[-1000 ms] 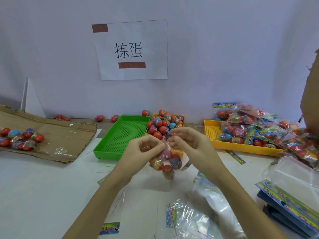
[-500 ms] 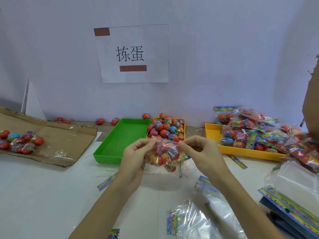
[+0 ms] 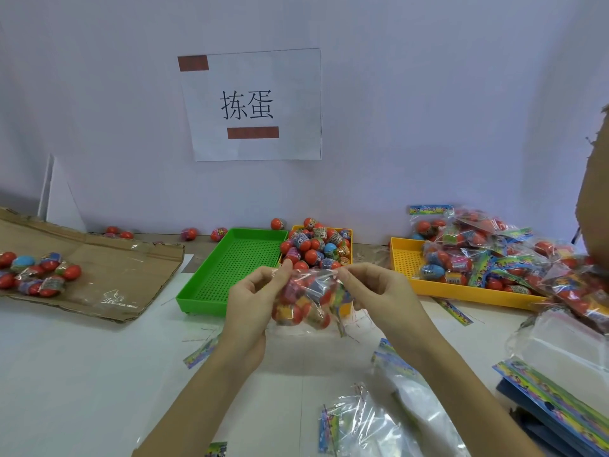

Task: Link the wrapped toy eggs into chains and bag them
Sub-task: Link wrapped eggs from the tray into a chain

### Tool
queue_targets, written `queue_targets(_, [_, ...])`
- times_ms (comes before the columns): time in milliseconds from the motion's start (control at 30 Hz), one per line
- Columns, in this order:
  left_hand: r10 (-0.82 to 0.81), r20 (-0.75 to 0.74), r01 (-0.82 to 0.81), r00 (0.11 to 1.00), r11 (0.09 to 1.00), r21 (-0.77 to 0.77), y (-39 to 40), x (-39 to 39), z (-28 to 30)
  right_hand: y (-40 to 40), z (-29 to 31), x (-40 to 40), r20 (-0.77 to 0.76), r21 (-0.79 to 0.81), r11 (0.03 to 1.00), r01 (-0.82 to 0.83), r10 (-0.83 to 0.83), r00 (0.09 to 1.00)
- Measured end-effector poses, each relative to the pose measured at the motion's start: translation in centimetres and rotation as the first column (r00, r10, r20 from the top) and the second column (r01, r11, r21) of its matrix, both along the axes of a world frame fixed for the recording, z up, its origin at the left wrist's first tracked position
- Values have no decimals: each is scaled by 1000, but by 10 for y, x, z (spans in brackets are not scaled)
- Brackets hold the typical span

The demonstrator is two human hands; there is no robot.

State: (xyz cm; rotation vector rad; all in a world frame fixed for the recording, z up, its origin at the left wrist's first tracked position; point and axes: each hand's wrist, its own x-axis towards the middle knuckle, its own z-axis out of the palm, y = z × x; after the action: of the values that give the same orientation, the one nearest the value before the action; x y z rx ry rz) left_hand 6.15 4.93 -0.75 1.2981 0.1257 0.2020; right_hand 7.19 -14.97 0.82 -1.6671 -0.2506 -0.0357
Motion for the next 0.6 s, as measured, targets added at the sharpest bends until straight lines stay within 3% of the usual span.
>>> queue_targets(100, [58, -4, -58, 998, 989, -133, 5, 1, 2, 1, 0, -3, -173, 0, 988, -152, 150, 973])
queue_targets(167, [75, 6, -74, 997, 990, -118, 5, 3, 1, 3, -2, -5, -247, 38, 976, -215, 218, 944])
queue_targets(233, [47, 6, -46, 999, 989, -143, 2, 5, 1, 5, -4, -6, -237, 76, 988, -133, 147, 960])
queue_targets(333, [-197, 27, 198, 980, 960, -199, 4, 4, 4, 1, -1, -2, -198, 196, 980, 30, 9, 980])
queue_targets(433, [-493, 72, 498, 867, 862, -92, 7, -1, 4, -11, 5, 2, -207, 259, 965, 53, 2, 978])
queue_targets(600, [-469, 48, 461, 882, 880, 117, 7, -1, -4, -18, 7, 4, -223, 217, 976, 22, 28, 975])
